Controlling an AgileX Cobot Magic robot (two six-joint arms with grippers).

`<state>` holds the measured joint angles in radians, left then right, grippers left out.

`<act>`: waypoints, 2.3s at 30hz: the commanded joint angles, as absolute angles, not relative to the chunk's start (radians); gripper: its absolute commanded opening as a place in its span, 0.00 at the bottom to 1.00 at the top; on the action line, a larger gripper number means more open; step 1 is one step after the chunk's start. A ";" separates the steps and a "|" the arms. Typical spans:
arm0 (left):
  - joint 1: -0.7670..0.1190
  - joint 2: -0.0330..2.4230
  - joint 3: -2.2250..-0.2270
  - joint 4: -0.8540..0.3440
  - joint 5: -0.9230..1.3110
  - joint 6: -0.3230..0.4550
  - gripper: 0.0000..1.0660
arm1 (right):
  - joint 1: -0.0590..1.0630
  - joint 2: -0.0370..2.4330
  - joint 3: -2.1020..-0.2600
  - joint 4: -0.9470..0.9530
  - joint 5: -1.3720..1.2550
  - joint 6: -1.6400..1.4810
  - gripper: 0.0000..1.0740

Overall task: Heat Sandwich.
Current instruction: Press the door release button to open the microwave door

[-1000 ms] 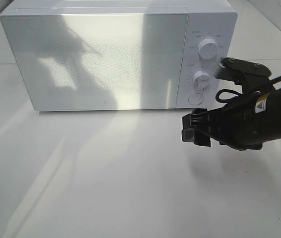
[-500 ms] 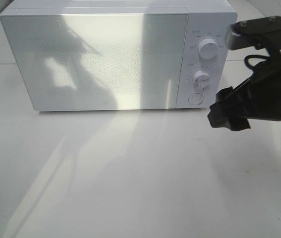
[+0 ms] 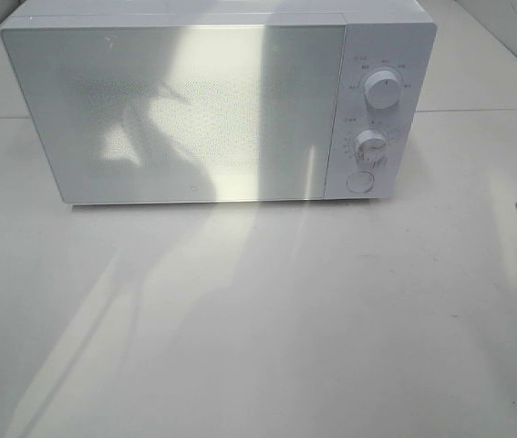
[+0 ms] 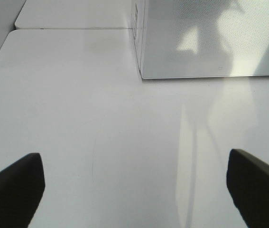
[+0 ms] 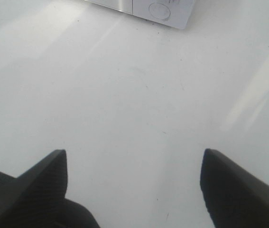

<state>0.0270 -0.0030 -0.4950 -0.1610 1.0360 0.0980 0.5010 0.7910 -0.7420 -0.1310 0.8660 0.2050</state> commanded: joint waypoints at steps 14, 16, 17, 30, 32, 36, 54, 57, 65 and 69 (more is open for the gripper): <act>0.028 -0.031 -0.492 -0.168 1.027 0.093 0.93 | 0.419 0.349 -0.696 -0.209 1.111 0.181 0.70; 0.028 -0.031 -0.492 -0.168 1.027 0.093 0.93 | 0.399 0.322 -0.686 -0.209 1.110 0.181 0.70; 0.028 -0.031 -0.492 -0.168 1.027 0.093 0.93 | 0.366 0.276 -0.668 -0.208 1.110 0.178 0.70; 0.028 -0.031 -0.492 -0.168 1.027 0.093 0.93 | 0.211 0.059 -0.549 -0.182 1.112 0.168 0.70; 0.028 -0.031 -0.492 -0.168 1.027 0.093 0.93 | 0.198 0.024 -0.539 -0.171 1.098 0.154 0.70; 0.028 -0.031 -0.492 -0.168 1.027 0.093 0.93 | 0.157 -0.034 -0.506 -0.165 1.039 0.153 0.70; 0.028 -0.031 -0.492 -0.168 1.027 0.093 0.93 | 0.141 -0.031 -0.514 -0.158 1.034 0.145 0.70; 0.028 -0.031 -0.492 -0.168 1.027 0.093 0.93 | 0.141 -0.031 -0.537 -0.156 1.000 0.145 0.70; 0.028 -0.031 -0.492 -0.168 1.027 0.093 0.93 | 0.141 0.033 -0.542 -0.157 0.866 0.153 0.70; 0.028 -0.031 -0.492 -0.168 1.027 0.093 0.93 | 0.141 0.111 -0.542 -0.157 0.810 0.156 0.70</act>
<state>0.0270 -0.0030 -0.4950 -0.1610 1.0360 0.0980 0.1480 0.0920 -0.5340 -0.1560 0.8470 0.1560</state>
